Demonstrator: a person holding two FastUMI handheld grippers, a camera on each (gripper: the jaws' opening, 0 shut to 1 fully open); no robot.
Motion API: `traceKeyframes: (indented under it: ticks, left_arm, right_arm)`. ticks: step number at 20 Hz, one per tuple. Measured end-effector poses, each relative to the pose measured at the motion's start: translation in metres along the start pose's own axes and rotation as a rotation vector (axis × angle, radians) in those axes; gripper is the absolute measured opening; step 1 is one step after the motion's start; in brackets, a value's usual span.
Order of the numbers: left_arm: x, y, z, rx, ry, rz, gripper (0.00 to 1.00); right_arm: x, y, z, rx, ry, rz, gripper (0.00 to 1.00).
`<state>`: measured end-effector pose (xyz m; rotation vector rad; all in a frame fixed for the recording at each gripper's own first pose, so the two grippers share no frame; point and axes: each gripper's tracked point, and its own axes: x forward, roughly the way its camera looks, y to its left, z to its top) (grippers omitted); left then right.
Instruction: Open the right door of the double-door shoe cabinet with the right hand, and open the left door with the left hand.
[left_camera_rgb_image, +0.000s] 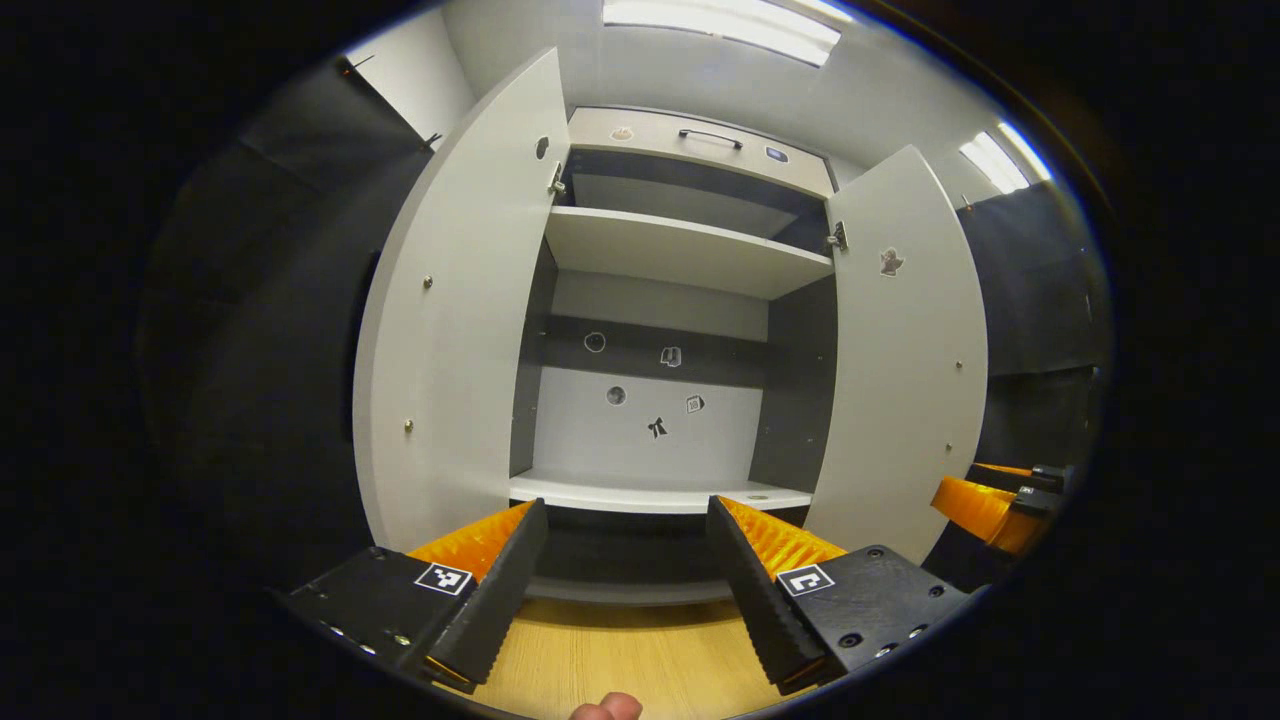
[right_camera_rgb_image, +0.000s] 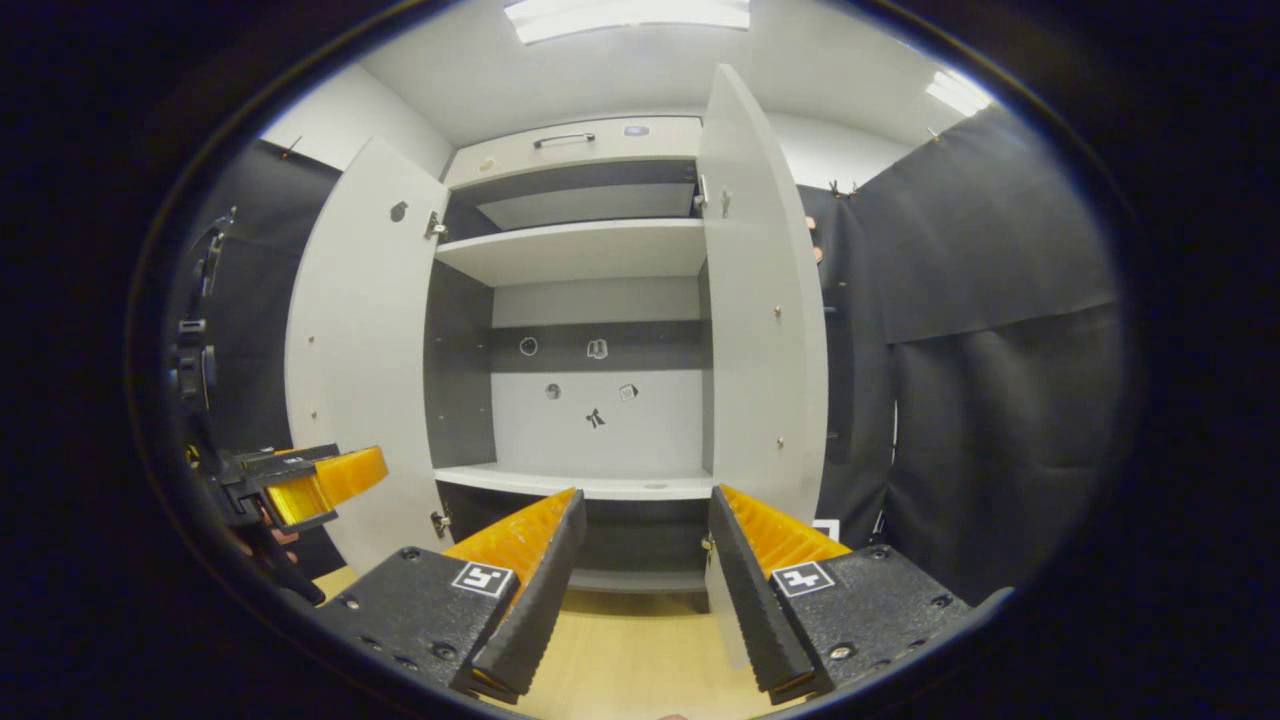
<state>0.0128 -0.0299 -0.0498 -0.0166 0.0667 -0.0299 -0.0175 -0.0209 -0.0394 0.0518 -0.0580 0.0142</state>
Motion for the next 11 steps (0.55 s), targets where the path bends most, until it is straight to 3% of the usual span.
traceKeyframes:
  ticks: [3,11]
  left_arm:
    - [-0.001,0.005,0.008,0.044,-0.022,0.020,0.95]
    - [-0.001,-0.012,0.008,0.007,-0.034,-0.011,0.95]
  right_arm:
    - [0.001,-0.001,0.001,0.000,-0.006,-0.001,0.80]
    - [0.004,0.002,-0.002,0.020,-0.026,0.010,0.79]
